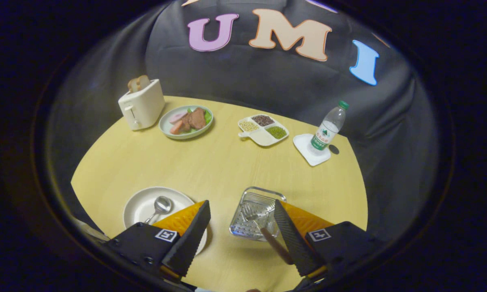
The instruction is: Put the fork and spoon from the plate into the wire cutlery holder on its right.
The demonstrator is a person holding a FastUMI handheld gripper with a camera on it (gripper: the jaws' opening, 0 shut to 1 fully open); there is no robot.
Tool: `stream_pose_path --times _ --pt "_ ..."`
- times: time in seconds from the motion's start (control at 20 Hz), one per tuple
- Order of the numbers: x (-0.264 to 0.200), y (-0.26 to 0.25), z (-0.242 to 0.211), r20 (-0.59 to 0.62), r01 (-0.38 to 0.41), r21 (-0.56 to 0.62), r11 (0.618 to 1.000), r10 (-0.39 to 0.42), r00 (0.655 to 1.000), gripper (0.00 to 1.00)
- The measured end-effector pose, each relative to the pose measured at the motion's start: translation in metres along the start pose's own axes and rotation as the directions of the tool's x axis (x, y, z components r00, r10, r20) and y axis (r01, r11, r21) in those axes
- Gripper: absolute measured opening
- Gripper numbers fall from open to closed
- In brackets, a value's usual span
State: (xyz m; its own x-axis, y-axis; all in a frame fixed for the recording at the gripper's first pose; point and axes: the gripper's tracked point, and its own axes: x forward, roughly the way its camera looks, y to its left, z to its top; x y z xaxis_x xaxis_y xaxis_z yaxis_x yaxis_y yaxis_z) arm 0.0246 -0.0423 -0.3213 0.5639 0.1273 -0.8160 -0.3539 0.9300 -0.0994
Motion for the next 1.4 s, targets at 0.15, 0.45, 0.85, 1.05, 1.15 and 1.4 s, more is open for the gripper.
stream_pose_path --times 0.15,0.45,0.85,1.05,1.15,1.4 --pt "-0.008 0.026 0.002 0.063 -0.003 0.021 1.000 0.002 0.998 1.00" --pt "-0.019 0.071 -0.003 0.139 0.004 0.074 0.997 -0.014 0.990 1.00" --pt "-0.009 0.121 -0.028 0.116 0.007 0.080 0.997 -0.016 0.993 1.00" --pt "0.006 0.146 -0.058 0.040 0.002 0.076 0.997 -0.005 0.999 1.00" --pt "0.013 0.153 -0.074 -0.008 0.005 0.059 0.998 -0.005 1.000 1.00" --pt "0.024 0.170 -0.101 -0.103 -0.008 0.052 0.999 0.014 0.995 1.00"
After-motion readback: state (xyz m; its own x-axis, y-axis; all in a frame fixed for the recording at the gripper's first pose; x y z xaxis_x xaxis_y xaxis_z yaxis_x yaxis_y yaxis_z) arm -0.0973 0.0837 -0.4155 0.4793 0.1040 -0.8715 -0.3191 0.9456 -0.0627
